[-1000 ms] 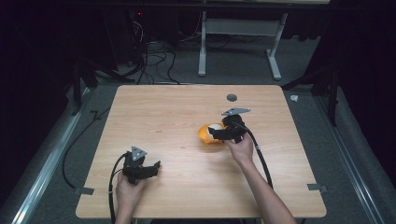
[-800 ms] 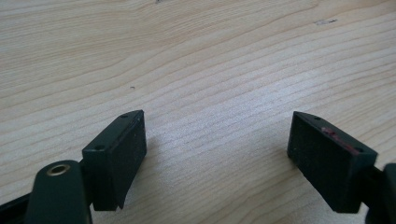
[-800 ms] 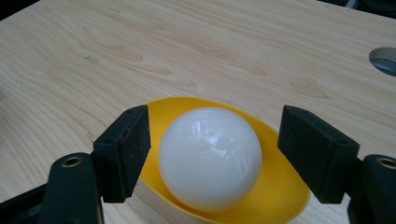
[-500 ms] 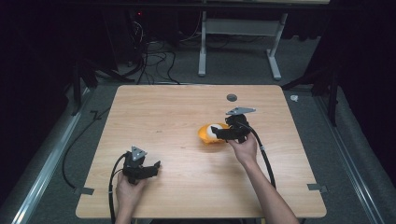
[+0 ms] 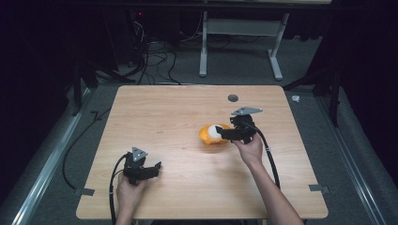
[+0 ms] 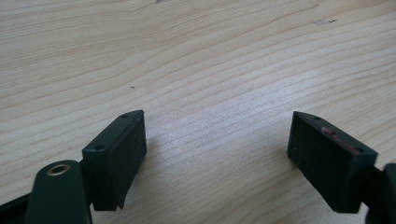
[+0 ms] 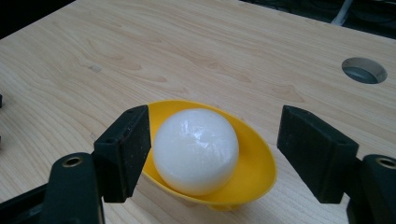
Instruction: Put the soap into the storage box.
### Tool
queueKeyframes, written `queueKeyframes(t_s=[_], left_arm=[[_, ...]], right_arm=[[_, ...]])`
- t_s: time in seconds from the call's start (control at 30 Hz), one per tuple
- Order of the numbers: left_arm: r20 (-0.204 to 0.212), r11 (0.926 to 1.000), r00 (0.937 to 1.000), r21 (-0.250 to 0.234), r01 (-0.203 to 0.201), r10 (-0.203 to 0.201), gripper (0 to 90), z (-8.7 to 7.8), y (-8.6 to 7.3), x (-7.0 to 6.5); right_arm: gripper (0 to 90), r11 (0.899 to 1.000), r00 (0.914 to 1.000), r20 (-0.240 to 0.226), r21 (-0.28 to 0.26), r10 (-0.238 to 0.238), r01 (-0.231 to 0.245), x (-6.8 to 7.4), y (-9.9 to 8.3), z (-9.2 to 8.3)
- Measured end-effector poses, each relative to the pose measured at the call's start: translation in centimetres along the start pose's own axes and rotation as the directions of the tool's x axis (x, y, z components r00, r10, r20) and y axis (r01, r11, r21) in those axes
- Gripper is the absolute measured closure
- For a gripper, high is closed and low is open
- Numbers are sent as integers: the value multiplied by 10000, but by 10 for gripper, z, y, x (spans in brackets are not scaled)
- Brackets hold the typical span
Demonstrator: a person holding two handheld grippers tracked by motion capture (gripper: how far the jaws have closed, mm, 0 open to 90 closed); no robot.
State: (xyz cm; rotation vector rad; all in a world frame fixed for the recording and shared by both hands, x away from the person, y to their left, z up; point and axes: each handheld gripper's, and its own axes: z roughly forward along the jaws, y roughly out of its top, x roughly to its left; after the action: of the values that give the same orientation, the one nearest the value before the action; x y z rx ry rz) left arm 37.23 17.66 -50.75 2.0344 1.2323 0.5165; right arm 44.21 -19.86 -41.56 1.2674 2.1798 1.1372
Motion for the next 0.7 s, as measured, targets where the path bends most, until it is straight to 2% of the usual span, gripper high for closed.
queueKeyframes(t_s=[0.7], left_arm=[[-6,10000,10000,-1,1,-1,201,0,0,0]], right_arm=[[267,9995,9998,170,-306,-92,98,-7,-2,-25]])
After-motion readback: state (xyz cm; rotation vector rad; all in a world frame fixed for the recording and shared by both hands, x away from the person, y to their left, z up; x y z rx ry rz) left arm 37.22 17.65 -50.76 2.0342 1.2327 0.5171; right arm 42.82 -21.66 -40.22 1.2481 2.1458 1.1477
